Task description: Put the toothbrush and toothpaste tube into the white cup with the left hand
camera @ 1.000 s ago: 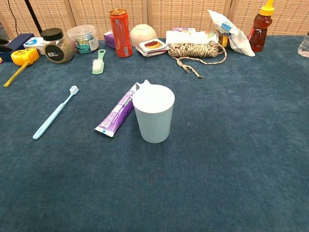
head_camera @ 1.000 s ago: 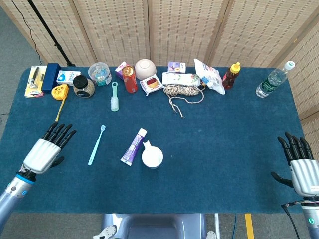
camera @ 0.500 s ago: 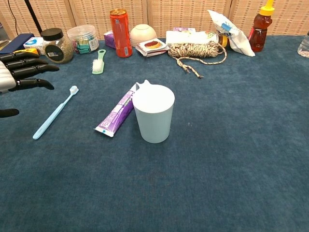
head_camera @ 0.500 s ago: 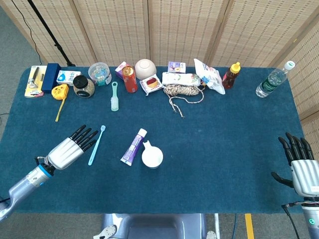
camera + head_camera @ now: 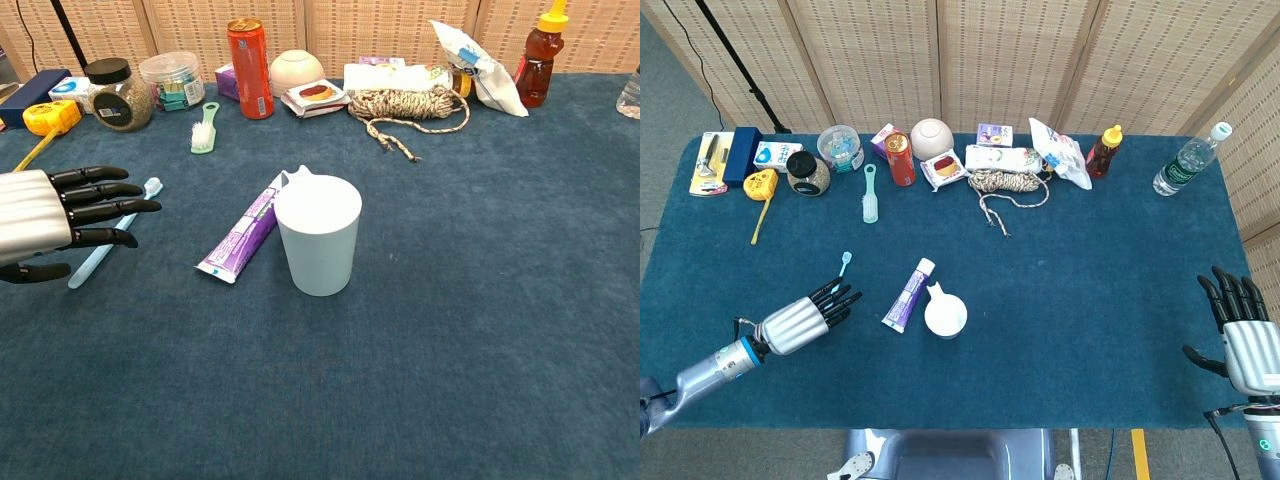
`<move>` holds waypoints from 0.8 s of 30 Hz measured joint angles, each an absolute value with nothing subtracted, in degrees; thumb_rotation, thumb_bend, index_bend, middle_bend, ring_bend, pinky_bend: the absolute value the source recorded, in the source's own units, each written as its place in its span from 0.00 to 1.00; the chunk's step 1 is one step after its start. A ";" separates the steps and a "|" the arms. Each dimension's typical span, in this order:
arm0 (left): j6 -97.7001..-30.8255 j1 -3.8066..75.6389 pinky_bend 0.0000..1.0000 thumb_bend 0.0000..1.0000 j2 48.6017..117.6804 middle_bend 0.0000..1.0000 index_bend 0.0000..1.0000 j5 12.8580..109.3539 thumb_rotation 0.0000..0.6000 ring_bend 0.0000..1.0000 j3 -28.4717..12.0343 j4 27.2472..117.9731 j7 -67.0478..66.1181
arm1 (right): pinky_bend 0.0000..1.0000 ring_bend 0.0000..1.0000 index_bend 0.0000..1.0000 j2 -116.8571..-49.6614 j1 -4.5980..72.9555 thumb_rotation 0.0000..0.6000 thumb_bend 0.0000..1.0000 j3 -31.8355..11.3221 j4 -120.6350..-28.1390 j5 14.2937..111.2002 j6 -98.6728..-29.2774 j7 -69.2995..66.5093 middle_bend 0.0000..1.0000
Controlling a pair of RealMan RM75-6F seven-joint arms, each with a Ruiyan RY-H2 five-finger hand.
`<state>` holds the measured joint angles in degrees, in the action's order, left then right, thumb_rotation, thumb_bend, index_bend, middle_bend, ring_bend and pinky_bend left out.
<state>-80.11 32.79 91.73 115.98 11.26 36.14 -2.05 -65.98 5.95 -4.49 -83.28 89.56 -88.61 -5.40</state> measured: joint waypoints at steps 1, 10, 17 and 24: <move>-80.12 32.82 0.00 0.31 91.97 0.00 0.23 115.87 1.00 0.00 11.31 35.89 -2.03 | 0.00 0.00 0.03 -65.95 5.94 1.00 0.00 -4.50 -83.28 89.53 -88.60 -5.52 0.00; -80.36 33.00 0.00 0.31 93.30 0.00 0.00 114.96 1.00 0.00 12.03 33.57 -1.43 | 0.00 0.00 0.03 -65.74 5.97 1.00 0.00 -4.52 -83.20 89.40 -88.36 -6.44 0.00; -80.44 33.01 0.00 0.31 94.46 0.00 0.00 113.53 1.00 0.00 11.89 32.32 -0.93 | 0.00 0.00 0.03 -65.66 6.04 1.00 0.00 -4.44 -83.27 89.51 -88.21 -6.62 0.00; -79.85 33.49 0.00 0.31 96.02 0.00 0.00 113.16 1.00 0.00 12.41 32.02 -1.48 | 0.00 0.00 0.03 -65.43 5.85 1.00 0.00 -4.51 -83.44 89.42 -88.51 -6.99 0.00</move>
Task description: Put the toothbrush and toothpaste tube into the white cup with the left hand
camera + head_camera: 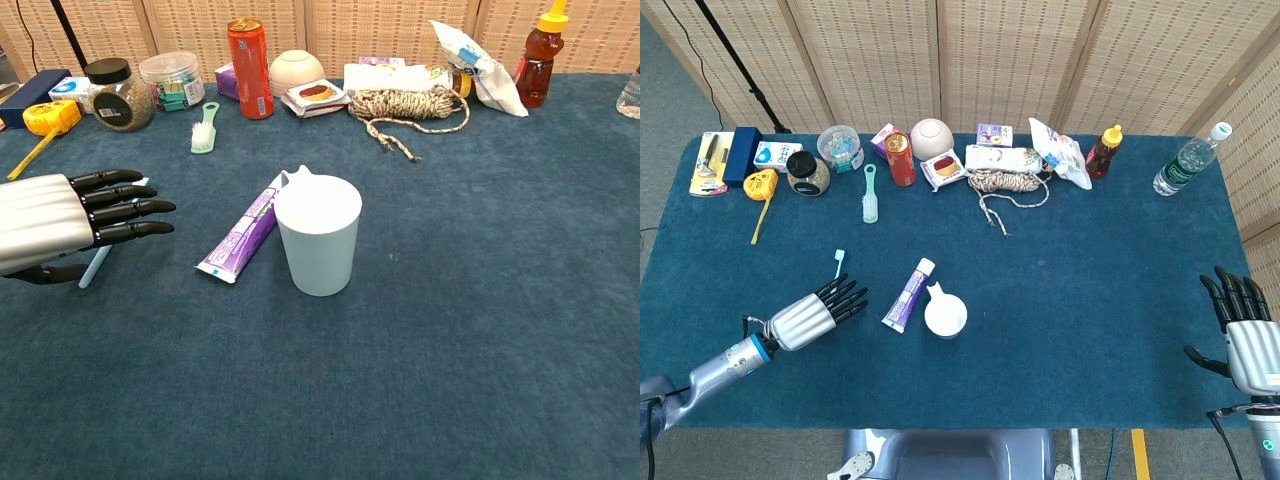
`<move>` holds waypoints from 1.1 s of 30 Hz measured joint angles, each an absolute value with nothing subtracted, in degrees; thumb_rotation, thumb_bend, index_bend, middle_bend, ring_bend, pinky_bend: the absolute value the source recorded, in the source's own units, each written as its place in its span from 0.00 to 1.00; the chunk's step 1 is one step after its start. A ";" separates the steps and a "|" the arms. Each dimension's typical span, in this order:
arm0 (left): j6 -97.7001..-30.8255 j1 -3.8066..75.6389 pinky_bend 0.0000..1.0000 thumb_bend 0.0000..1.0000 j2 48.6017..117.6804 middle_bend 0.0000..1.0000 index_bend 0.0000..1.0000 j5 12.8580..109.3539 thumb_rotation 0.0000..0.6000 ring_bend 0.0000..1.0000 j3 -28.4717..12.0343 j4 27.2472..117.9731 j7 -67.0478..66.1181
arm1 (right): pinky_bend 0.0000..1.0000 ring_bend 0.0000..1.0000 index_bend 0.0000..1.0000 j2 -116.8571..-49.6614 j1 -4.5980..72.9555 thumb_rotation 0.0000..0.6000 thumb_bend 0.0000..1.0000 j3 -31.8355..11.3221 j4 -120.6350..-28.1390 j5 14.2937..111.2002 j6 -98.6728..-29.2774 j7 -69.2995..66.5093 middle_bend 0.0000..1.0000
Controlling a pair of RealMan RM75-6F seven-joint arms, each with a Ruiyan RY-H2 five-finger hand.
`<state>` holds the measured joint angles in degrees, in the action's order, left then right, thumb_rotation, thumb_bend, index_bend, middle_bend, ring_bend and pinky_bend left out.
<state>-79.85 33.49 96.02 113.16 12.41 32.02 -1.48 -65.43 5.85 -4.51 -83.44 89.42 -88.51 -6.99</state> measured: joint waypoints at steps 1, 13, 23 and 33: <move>-79.85 33.53 0.00 0.31 96.10 0.00 0.00 113.20 1.00 0.00 12.55 31.98 -1.61 | 0.00 0.00 0.03 -65.40 5.84 1.00 0.00 -4.51 -83.45 89.40 -88.49 -7.07 0.00; -78.83 35.04 0.00 0.31 98.09 0.00 0.00 110.93 1.00 0.00 11.02 32.96 -1.64 | 0.00 0.00 0.03 -65.38 6.05 1.00 0.00 -4.39 -83.31 89.55 -88.05 -7.48 0.00; -76.02 37.97 0.00 0.31 100.93 0.00 0.00 108.51 1.00 0.00 8.78 35.77 -2.86 | 0.00 0.00 0.03 -65.34 5.94 1.00 0.00 -4.33 -83.42 89.69 -88.28 -7.25 0.00; -73.00 39.65 0.00 0.31 102.88 0.00 0.00 105.02 1.00 0.00 6.22 38.58 -2.96 | 0.00 0.00 0.03 -65.38 5.92 1.00 0.00 -4.09 -83.73 90.10 -88.37 -6.77 0.00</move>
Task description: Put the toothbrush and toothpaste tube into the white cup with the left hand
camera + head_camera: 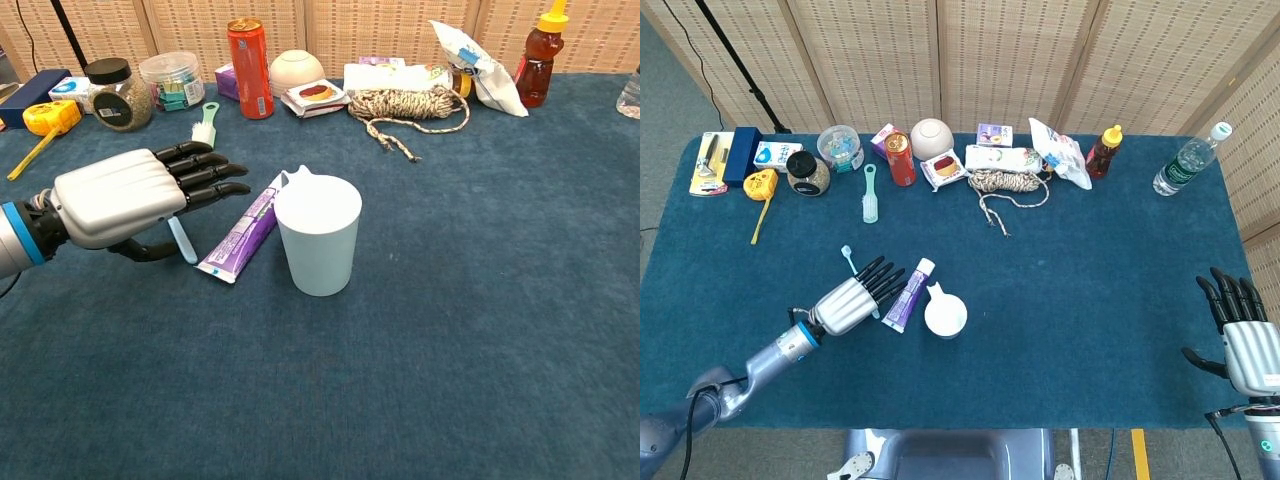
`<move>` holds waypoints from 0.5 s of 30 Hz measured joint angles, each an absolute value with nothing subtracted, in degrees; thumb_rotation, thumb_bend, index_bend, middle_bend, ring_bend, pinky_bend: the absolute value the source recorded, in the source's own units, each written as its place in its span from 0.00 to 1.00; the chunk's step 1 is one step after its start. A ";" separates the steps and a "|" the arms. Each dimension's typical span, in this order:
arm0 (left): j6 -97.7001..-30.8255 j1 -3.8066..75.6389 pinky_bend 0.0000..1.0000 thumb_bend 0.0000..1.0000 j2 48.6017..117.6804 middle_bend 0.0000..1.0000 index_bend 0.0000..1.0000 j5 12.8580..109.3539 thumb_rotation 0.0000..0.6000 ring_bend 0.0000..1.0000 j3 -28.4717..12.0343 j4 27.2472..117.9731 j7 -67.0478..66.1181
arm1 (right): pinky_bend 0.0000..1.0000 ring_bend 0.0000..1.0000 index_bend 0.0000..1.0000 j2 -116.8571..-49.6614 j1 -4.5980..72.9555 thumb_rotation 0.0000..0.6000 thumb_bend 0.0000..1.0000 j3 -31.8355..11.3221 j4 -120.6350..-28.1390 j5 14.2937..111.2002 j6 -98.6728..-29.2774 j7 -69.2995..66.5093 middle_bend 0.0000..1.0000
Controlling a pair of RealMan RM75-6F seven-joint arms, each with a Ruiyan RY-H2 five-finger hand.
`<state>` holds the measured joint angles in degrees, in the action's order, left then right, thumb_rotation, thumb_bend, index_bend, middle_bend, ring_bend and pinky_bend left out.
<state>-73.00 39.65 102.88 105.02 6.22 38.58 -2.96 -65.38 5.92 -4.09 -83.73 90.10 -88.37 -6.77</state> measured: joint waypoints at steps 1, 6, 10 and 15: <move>-73.03 39.72 0.00 0.31 102.70 0.00 0.00 104.96 1.00 0.00 6.19 38.98 -2.89 | 0.00 0.00 0.03 -65.35 5.87 1.00 0.00 -4.06 -83.81 90.14 -88.44 -6.74 0.00; -73.61 39.58 0.00 0.31 99.60 0.00 0.00 104.96 1.00 0.00 6.96 41.36 -1.88 | 0.00 0.00 0.03 -65.26 5.81 1.00 0.00 -3.97 -84.09 90.38 -88.60 -6.71 0.00; -73.90 39.07 0.00 0.31 96.47 0.00 0.08 104.82 1.00 0.00 7.81 42.88 -0.21 | 0.00 0.00 0.03 -65.34 5.88 1.00 0.00 -3.89 -84.14 90.52 -88.49 -6.49 0.00; -72.71 38.37 0.00 0.31 95.02 0.00 0.18 102.92 1.00 0.00 7.84 42.39 2.90 | 0.00 0.00 0.03 -65.57 6.12 1.00 0.00 -3.74 -84.29 90.59 -87.93 -5.98 0.00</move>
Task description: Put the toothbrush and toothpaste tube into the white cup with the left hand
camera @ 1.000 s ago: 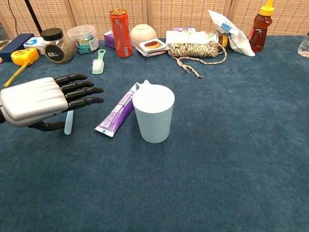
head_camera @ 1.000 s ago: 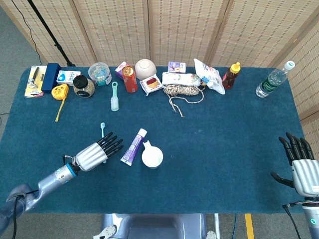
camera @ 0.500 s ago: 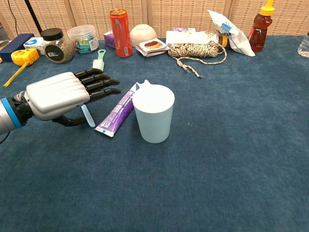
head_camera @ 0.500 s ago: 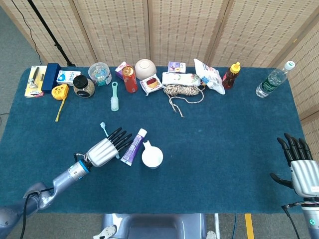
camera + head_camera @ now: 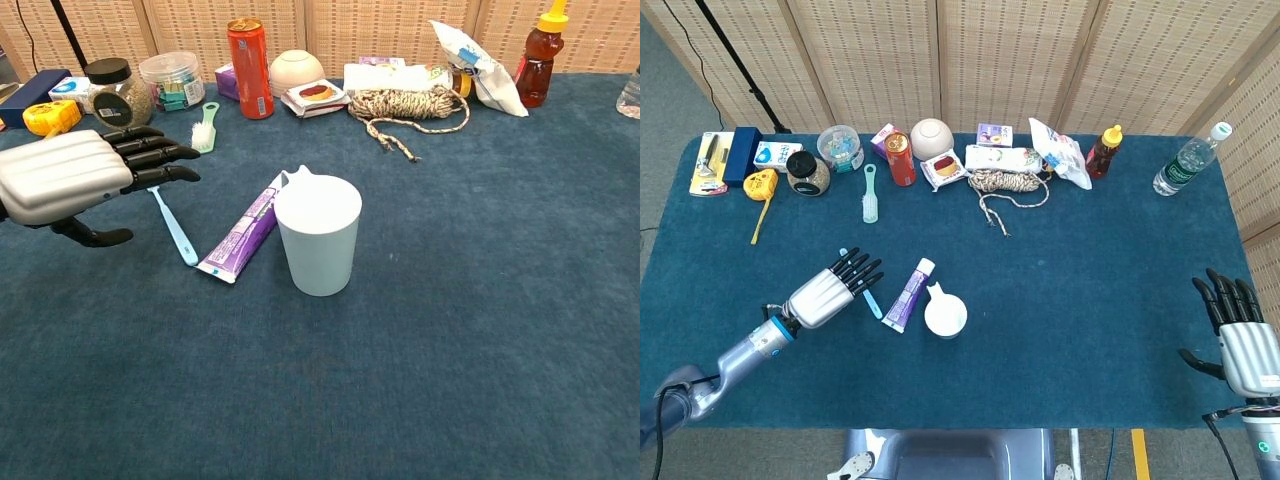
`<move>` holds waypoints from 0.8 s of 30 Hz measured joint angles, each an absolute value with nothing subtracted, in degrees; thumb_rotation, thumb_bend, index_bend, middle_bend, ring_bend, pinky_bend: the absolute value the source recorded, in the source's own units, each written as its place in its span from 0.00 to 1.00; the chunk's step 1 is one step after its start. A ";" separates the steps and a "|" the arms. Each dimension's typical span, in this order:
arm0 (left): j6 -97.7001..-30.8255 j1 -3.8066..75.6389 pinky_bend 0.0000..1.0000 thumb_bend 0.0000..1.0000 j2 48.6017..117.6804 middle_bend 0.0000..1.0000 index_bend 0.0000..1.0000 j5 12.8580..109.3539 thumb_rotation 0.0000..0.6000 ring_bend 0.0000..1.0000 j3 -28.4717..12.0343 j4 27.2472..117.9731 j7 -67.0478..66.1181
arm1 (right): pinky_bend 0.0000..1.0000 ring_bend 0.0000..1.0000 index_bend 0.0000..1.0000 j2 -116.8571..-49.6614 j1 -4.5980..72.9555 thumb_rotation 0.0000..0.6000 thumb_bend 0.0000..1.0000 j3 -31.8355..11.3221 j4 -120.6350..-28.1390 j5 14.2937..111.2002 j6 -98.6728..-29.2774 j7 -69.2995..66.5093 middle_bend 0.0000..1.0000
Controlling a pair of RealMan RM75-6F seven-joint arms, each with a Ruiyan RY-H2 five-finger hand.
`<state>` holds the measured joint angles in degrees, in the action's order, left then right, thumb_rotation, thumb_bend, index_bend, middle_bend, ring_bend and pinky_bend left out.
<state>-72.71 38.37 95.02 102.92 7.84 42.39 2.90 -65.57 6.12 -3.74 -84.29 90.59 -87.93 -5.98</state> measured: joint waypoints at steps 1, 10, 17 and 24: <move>-72.33 38.32 0.00 0.31 95.06 0.00 0.20 102.60 1.00 0.00 7.80 41.98 3.29 | 0.00 0.00 0.03 -65.61 6.16 1.00 0.00 -3.70 -84.33 90.61 -87.82 -5.89 0.00; -70.07 38.78 0.00 0.32 97.77 0.00 0.25 101.84 1.00 0.00 7.56 39.97 2.89 | 0.00 0.00 0.03 -66.02 6.50 1.00 0.00 -3.41 -84.48 90.62 -86.95 -4.98 0.00; -68.82 39.79 0.00 0.36 98.75 0.00 0.29 101.34 1.00 0.00 7.09 39.14 2.68 | 0.00 0.00 0.03 -66.03 6.54 1.00 0.00 -3.46 -84.41 90.42 -86.83 -5.10 0.00; -67.71 40.48 0.00 0.39 98.45 0.00 0.34 101.04 1.00 0.00 6.87 40.15 1.68 | 0.00 0.00 0.03 -65.99 6.63 1.00 0.00 -3.44 -84.31 90.41 -86.70 -5.39 0.00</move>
<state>-67.71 40.48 98.45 101.04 6.87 40.15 1.68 -65.99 6.63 -3.44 -84.31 90.41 -86.70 -5.39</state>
